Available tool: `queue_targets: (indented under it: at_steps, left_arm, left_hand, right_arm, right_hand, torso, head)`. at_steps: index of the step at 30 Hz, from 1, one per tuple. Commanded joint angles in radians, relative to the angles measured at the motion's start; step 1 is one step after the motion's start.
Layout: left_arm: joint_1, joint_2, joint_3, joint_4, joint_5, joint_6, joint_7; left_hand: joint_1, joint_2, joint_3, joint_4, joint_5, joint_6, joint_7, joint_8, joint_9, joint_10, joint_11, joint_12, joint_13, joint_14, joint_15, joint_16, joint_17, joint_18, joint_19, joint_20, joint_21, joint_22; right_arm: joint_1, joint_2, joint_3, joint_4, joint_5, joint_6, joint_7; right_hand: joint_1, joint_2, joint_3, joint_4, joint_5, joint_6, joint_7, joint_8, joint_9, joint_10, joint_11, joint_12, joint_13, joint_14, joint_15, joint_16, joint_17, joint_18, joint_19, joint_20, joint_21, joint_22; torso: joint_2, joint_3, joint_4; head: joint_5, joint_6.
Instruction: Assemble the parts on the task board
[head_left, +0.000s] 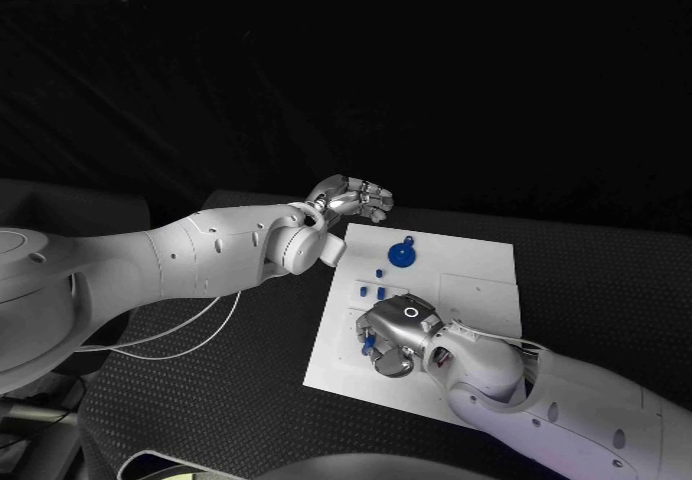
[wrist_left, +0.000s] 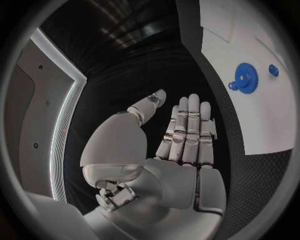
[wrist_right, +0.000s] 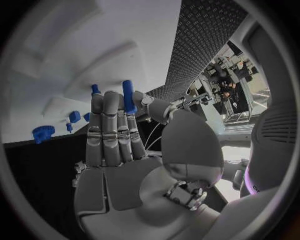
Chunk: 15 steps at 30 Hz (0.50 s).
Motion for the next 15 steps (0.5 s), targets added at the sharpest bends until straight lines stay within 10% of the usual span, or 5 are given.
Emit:
queue_targets:
  at_steps: [1, 15]
  left_arm:
    - [0.001, 0.001, 0.001, 0.003, 0.006, 0.013, 0.011]
    - [0.001, 0.0, 0.001, 0.006, 0.006, 0.014, 0.011]
  left_hand:
    - [-0.006, 0.002, 0.0, 0.007, 0.001, -0.007, 0.0, 0.006, -0.002, -0.006, 0.0, 0.0, -0.001, 0.002, 0.007, -0.004, 0.001, 0.004, 0.0, 0.002, -0.007, 0.001]
    - [-0.006, 0.002, 0.0, 0.007, 0.001, -0.008, 0.0, 0.006, -0.002, -0.006, 0.0, 0.0, -0.002, 0.002, 0.007, -0.006, 0.003, 0.004, 0.0, 0.002, -0.008, 0.001]
  right_arm:
    - [-0.001, 0.002, -0.002, -0.003, -0.017, 0.022, 0.003]
    - [-0.001, 0.011, -0.021, -0.006, -0.115, 0.046, -0.029]
  right_hand:
    - [-0.001, 0.01, 0.003, -0.004, 0.003, 0.007, 0.0, 0.003, 0.002, 0.005, 0.001, 0.005, 0.001, 0.0, -0.004, 0.007, 0.002, 0.014, 0.006, -0.002, 0.007, 0.018]
    - [-0.001, 0.008, 0.004, -0.009, 0.002, 0.009, -0.001, 0.003, 0.003, 0.006, 0.001, 0.003, 0.002, 0.0, -0.005, 0.009, 0.003, 0.014, 0.006, -0.002, 0.008, 0.019]
  torso:
    - [0.0, -0.0002, -0.0002]
    - [0.0, 0.0, -0.0004]
  head:
    - [0.001, -0.002]
    - [0.003, -0.006]
